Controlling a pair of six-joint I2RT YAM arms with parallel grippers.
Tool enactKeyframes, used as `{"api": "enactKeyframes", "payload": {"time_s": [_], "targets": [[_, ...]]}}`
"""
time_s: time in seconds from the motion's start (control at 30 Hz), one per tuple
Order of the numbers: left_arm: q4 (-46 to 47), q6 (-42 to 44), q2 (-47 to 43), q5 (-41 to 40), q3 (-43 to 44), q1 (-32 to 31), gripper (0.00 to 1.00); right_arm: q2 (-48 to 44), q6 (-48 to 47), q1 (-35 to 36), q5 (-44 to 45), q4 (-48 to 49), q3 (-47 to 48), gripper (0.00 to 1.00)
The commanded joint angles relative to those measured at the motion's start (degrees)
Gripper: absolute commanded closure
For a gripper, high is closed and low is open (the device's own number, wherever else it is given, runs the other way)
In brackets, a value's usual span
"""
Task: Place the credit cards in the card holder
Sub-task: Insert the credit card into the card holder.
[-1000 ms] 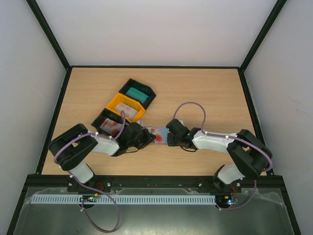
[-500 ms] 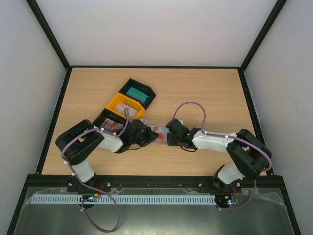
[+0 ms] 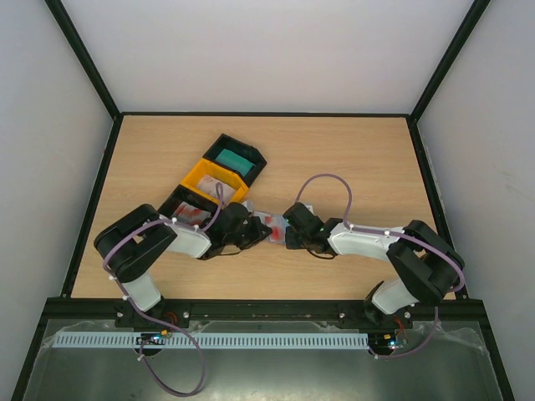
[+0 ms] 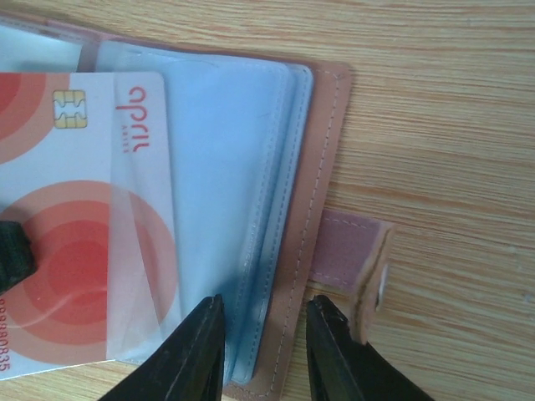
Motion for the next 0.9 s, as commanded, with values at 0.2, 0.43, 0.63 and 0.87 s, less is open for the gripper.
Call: {"api": "enactKeyframes", "payload": {"time_s": [0.2,0.43,0.63,0.87], "targets": [[-7.7,4.5,-0.9,1.7,-1.8,-0.4,0.98,2.3,0.8,0.0,2.6,-2.4,-0.8,0.72],[-10.8,8.5,2.7,4.2,3.5,-0.4,0.97,-0.1,0.2,0.0,-0.3,-0.6,-1.2,0.63],[-12.5,11.0,4.5,5.4,5.6,-0.4,0.98,-1.3,1.3,-0.5,-1.1,1.3,-1.0,0.50],[-15.5,14.1,5.7,6.1,7.7,-0.4,0.98,0.1,1.7,-0.8,-3.2,3.6,-0.9,0.48]]}}
